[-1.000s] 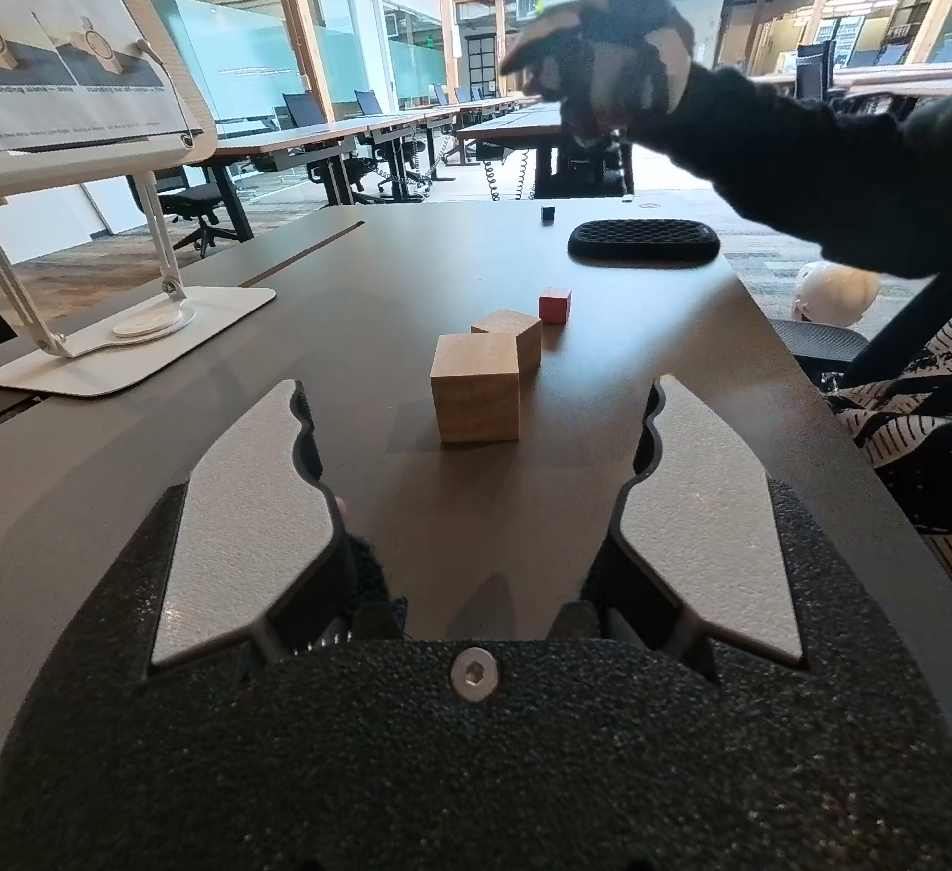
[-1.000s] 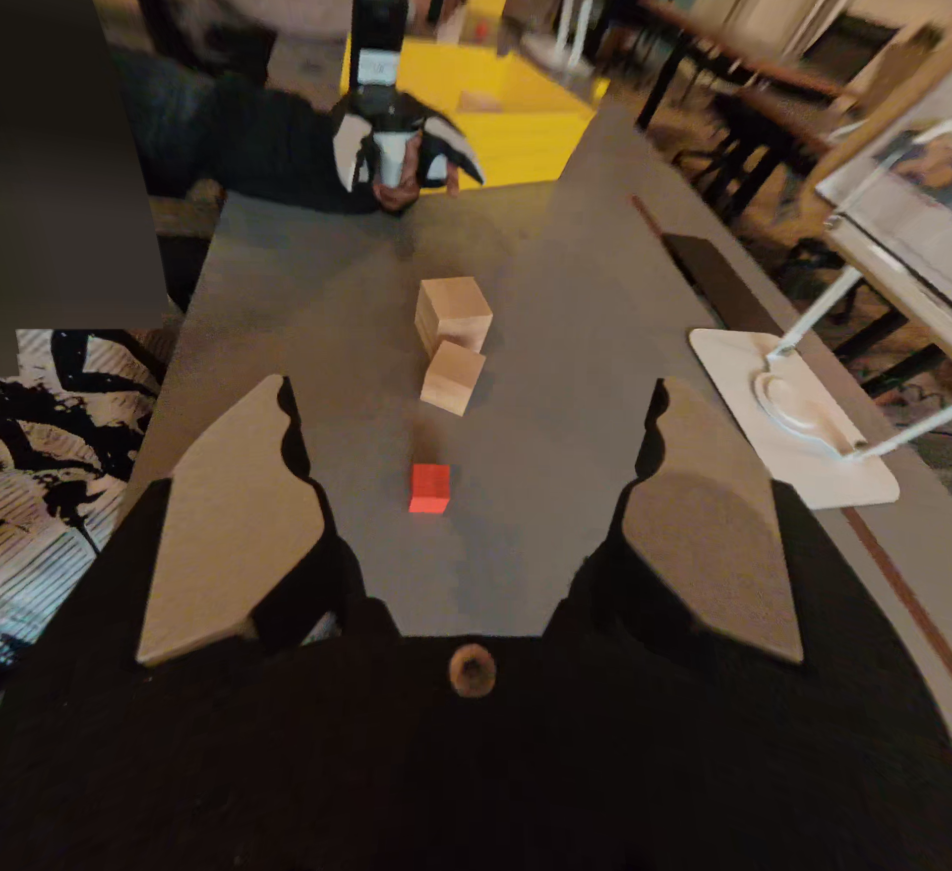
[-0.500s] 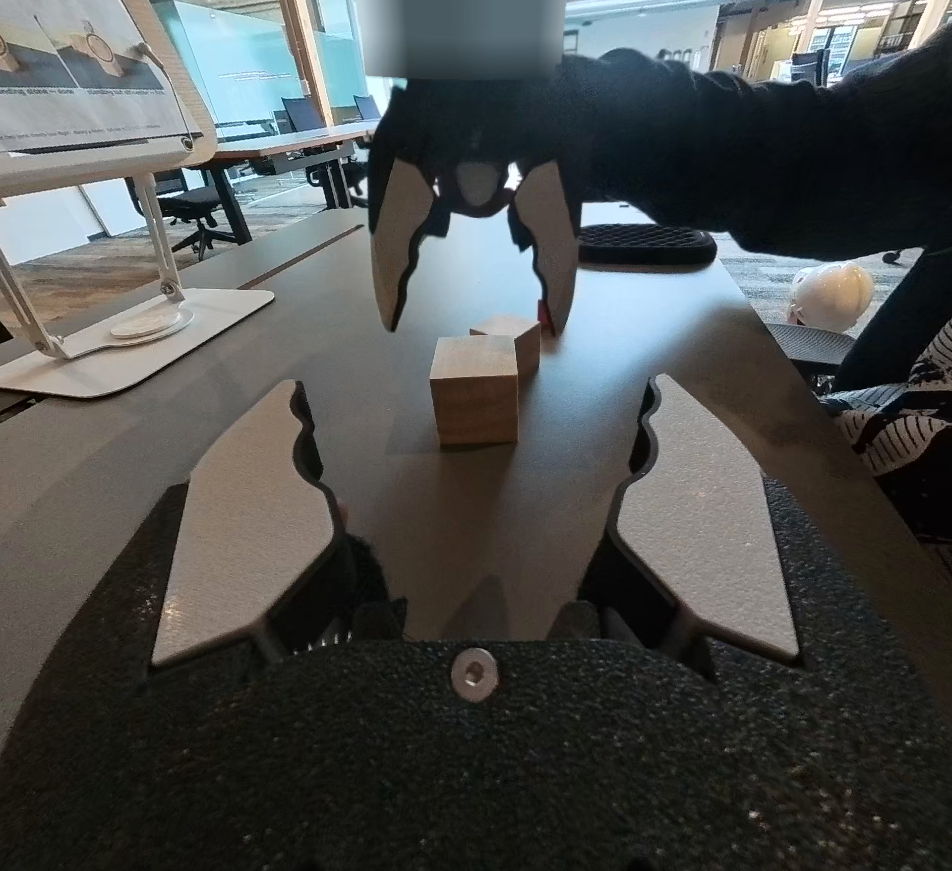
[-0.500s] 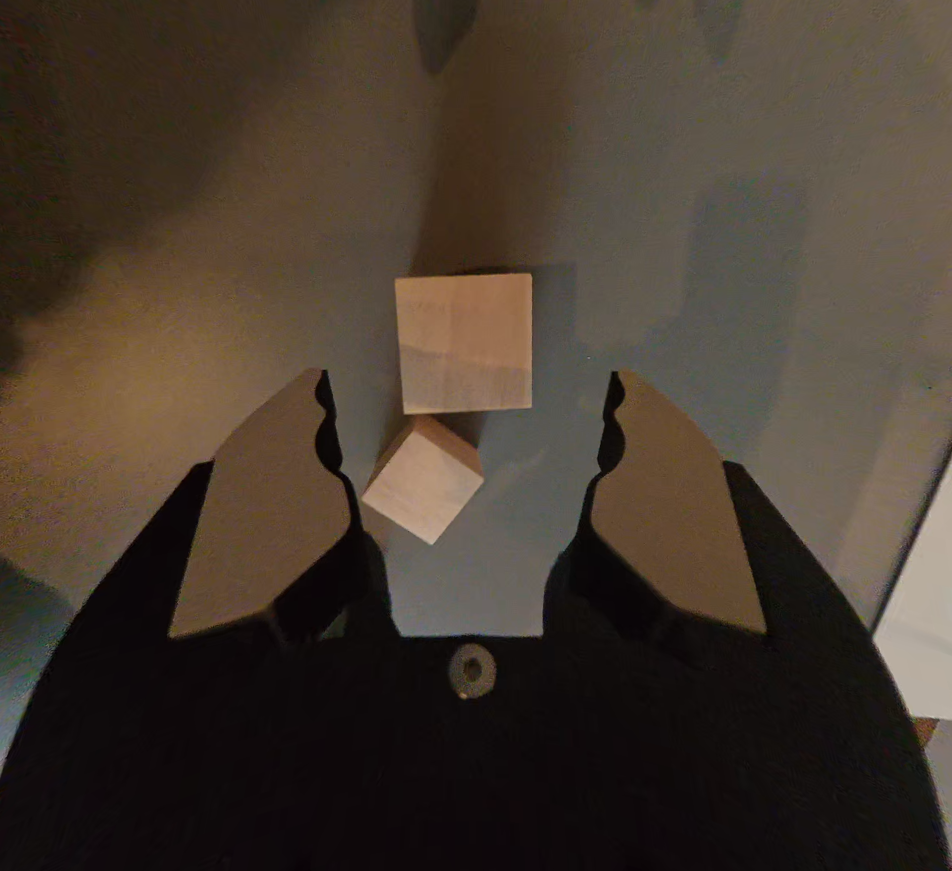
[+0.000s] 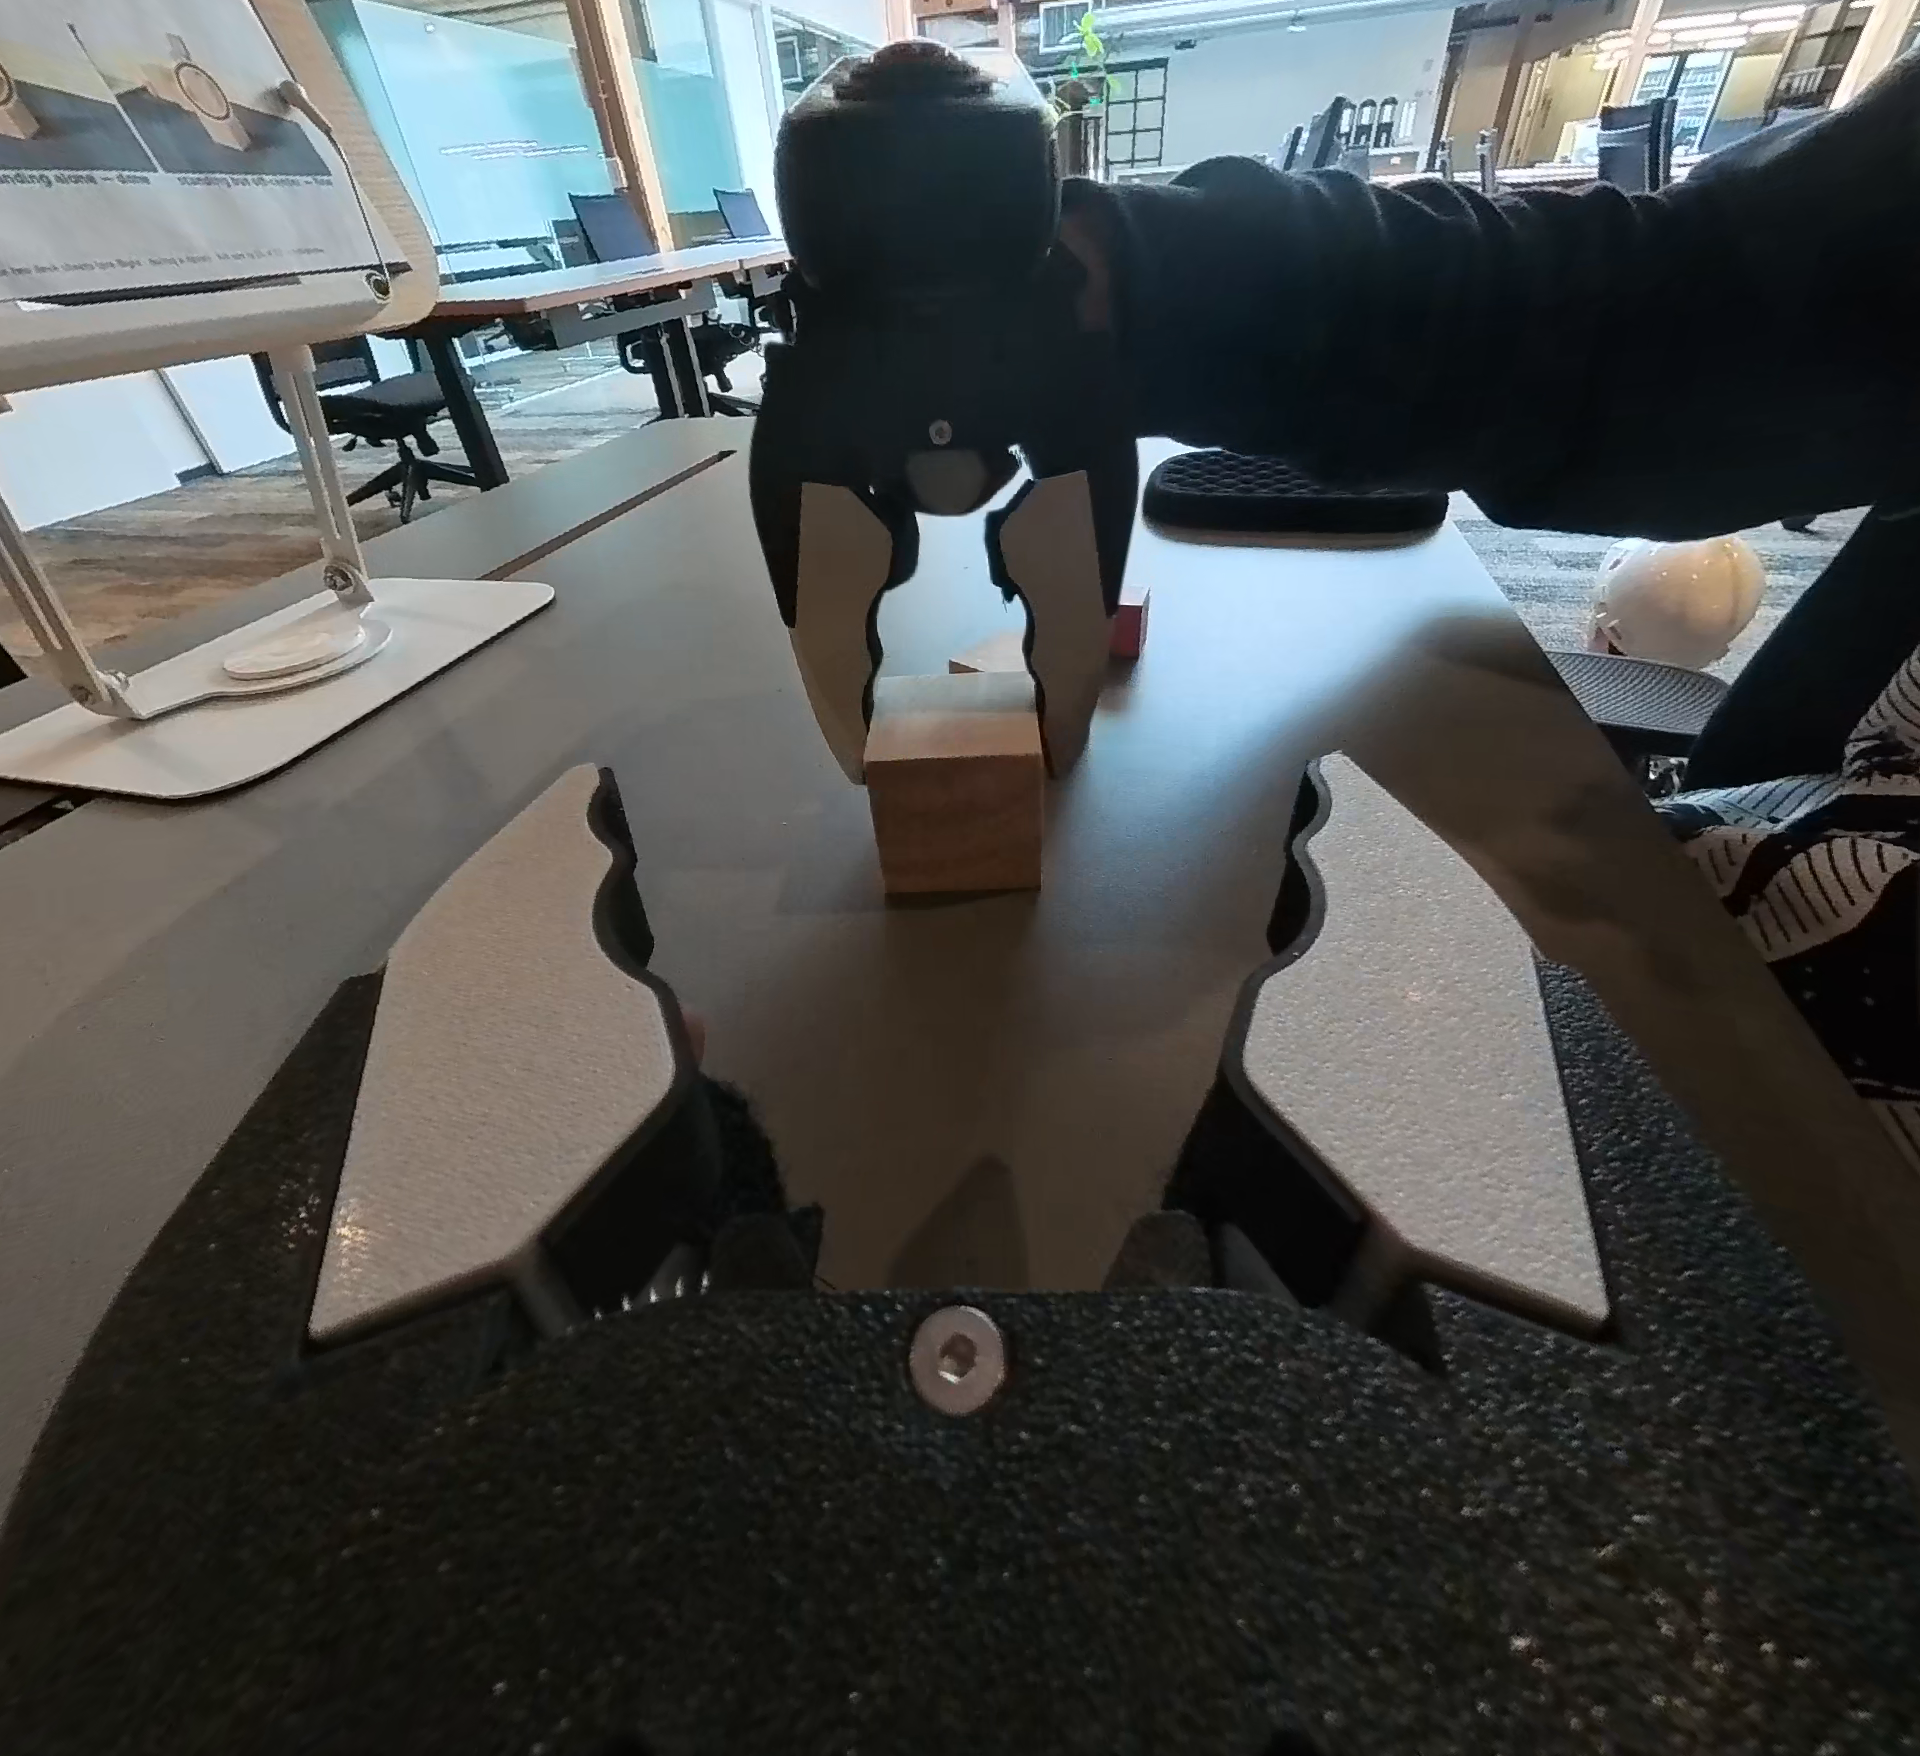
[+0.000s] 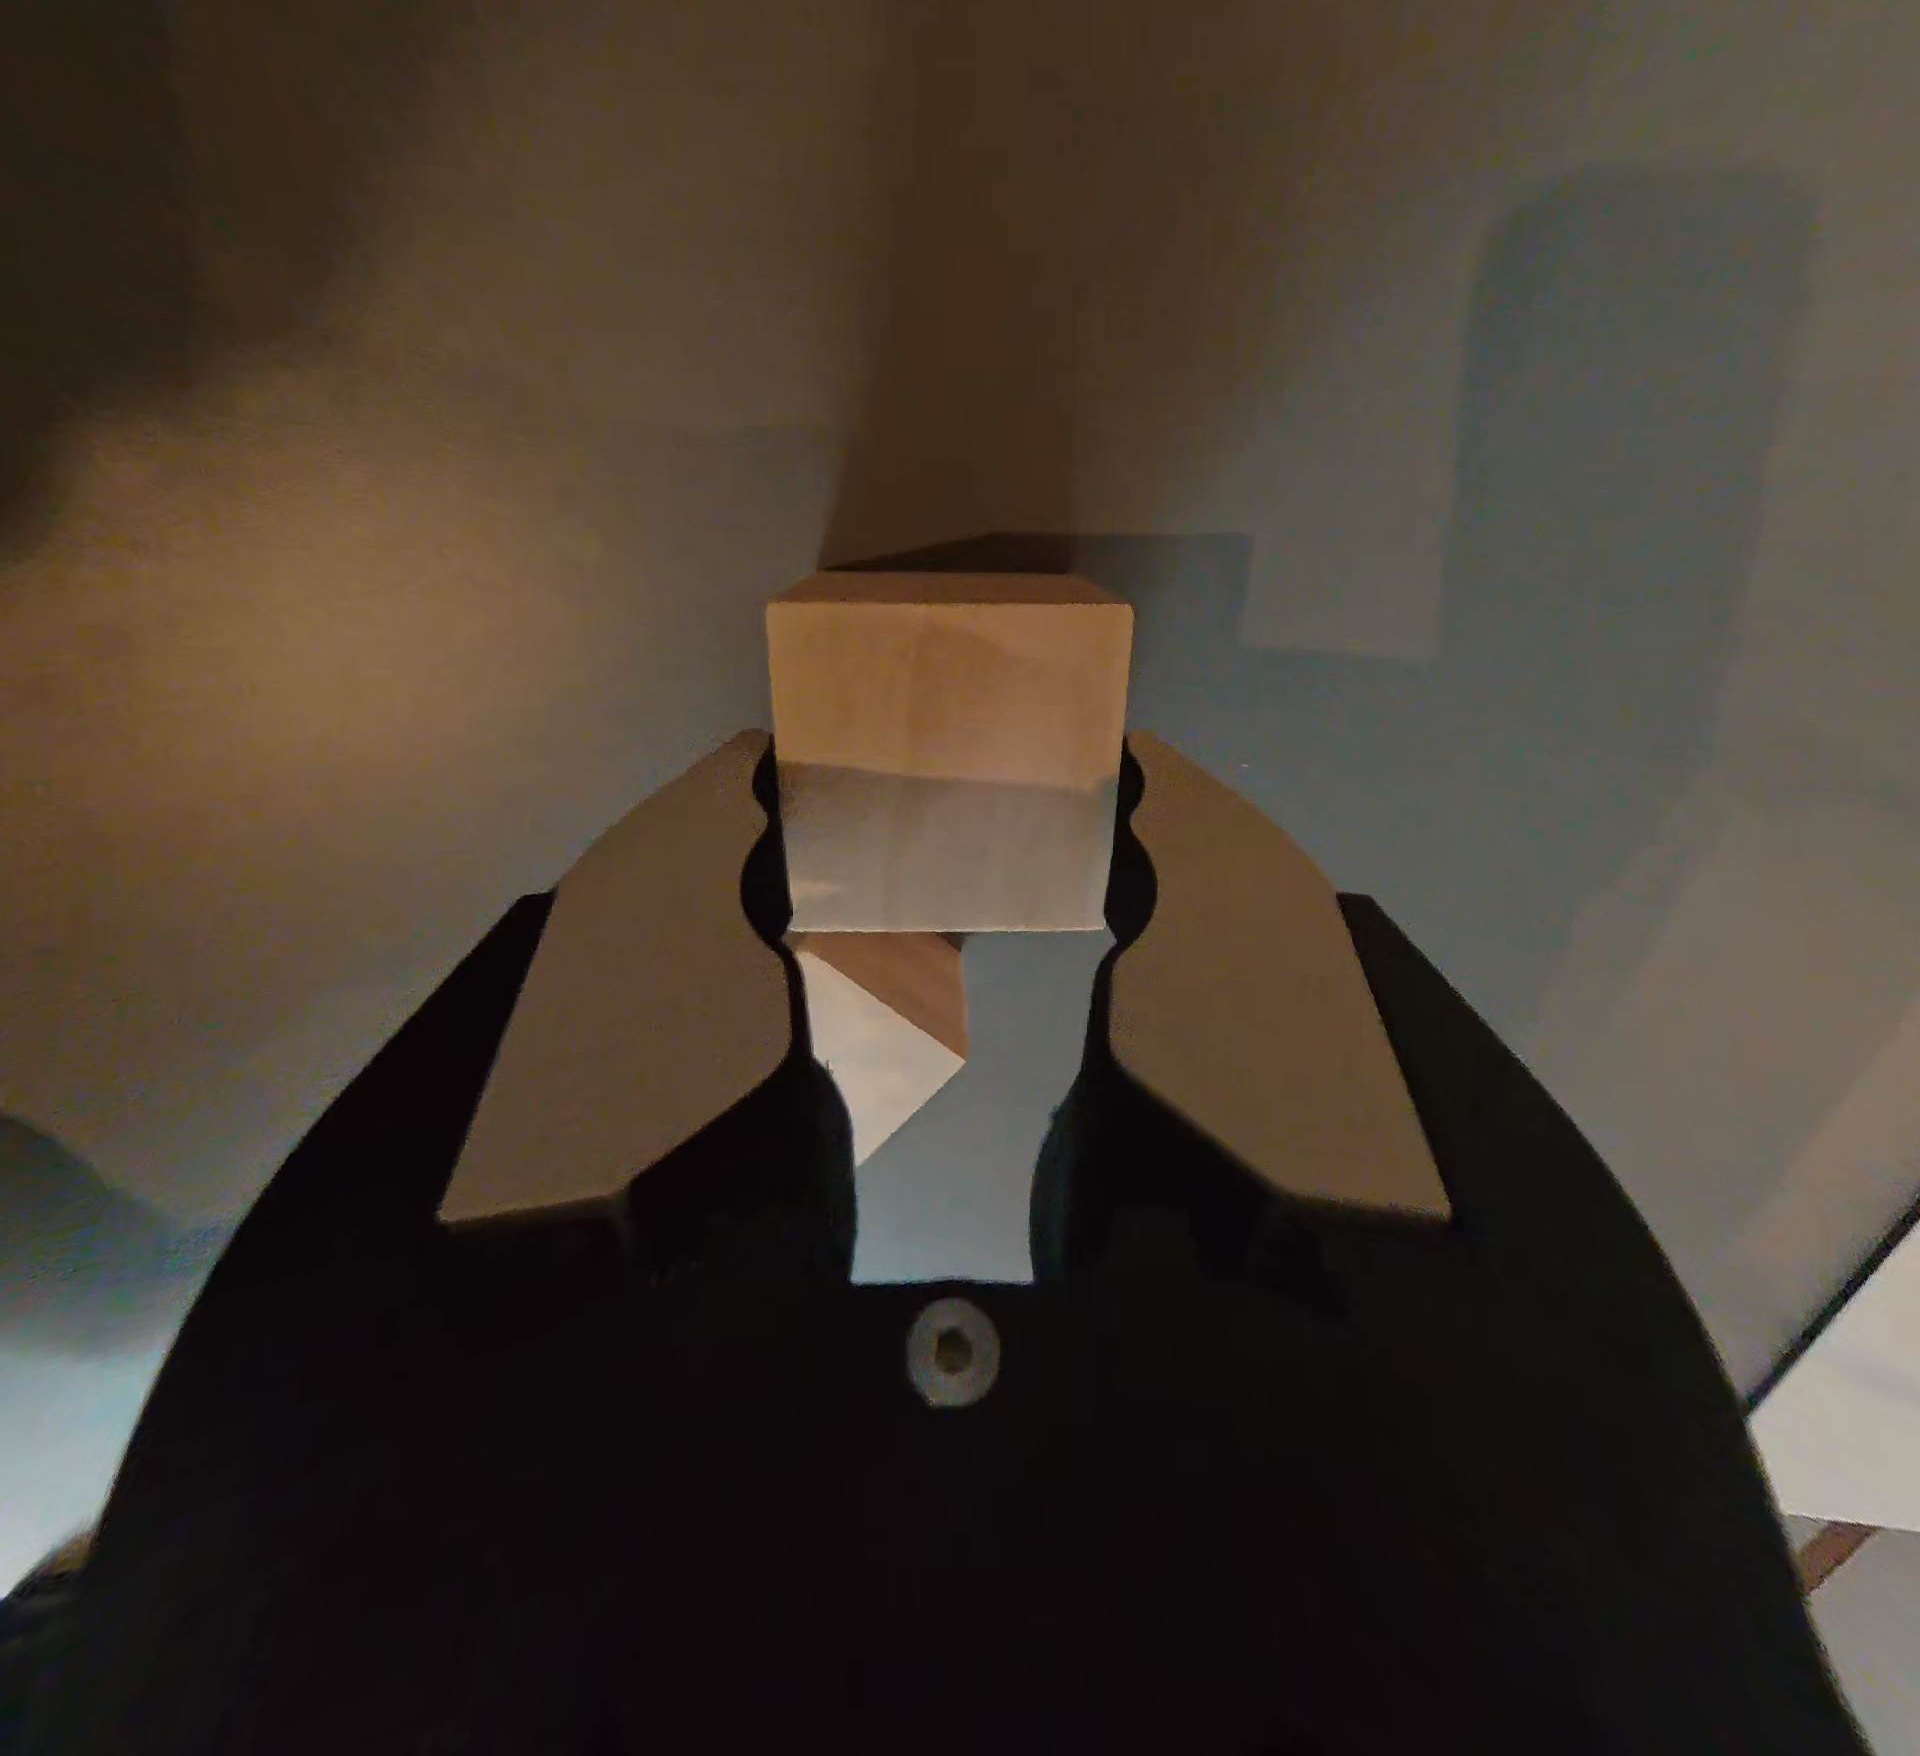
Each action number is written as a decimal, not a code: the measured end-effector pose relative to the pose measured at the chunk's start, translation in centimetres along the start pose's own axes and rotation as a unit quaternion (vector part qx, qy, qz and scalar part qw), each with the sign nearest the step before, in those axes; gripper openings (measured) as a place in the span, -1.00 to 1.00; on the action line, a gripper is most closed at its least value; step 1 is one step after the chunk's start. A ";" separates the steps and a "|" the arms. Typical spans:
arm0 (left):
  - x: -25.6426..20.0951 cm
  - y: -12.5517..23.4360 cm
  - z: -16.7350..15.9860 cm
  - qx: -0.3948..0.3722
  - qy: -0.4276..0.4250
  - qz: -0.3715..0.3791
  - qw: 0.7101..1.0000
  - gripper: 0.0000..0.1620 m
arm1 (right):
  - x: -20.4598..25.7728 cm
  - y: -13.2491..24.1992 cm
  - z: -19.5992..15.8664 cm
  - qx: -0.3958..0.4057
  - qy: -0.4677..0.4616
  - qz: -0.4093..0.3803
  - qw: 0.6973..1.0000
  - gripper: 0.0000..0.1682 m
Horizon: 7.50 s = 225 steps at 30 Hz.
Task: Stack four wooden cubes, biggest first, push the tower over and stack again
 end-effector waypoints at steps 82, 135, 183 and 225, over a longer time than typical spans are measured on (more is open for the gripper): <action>-2.4 -0.6 -0.9 0.057 -0.012 -0.207 0.977 0.32 | 7.2 6.8 -4.3 -0.056 -0.244 -0.100 0.963 -0.23; -1.9 -0.5 -0.8 0.052 0.006 -0.185 0.981 0.29 | 15.0 7.3 -4.0 -0.027 -0.121 -0.020 0.992 -0.49; -1.7 -0.5 -0.8 0.047 0.016 -0.181 0.982 0.29 | 11.7 10.6 -8.7 -0.075 -0.157 -0.101 0.980 -0.69; -1.7 -0.6 -0.8 0.051 0.015 -0.177 0.983 0.28 | 18.9 19.9 -17.6 -0.036 -0.313 -0.226 0.922 -0.47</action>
Point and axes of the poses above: each gripper's, where its closed fingertips meet, y back along the fingers, z out of its top, x = y × z across the jaws, the point moved 7 cm from there along y, back along the fingers, and after that the axes turned 4 degrees about y, right-handed, at the moved point
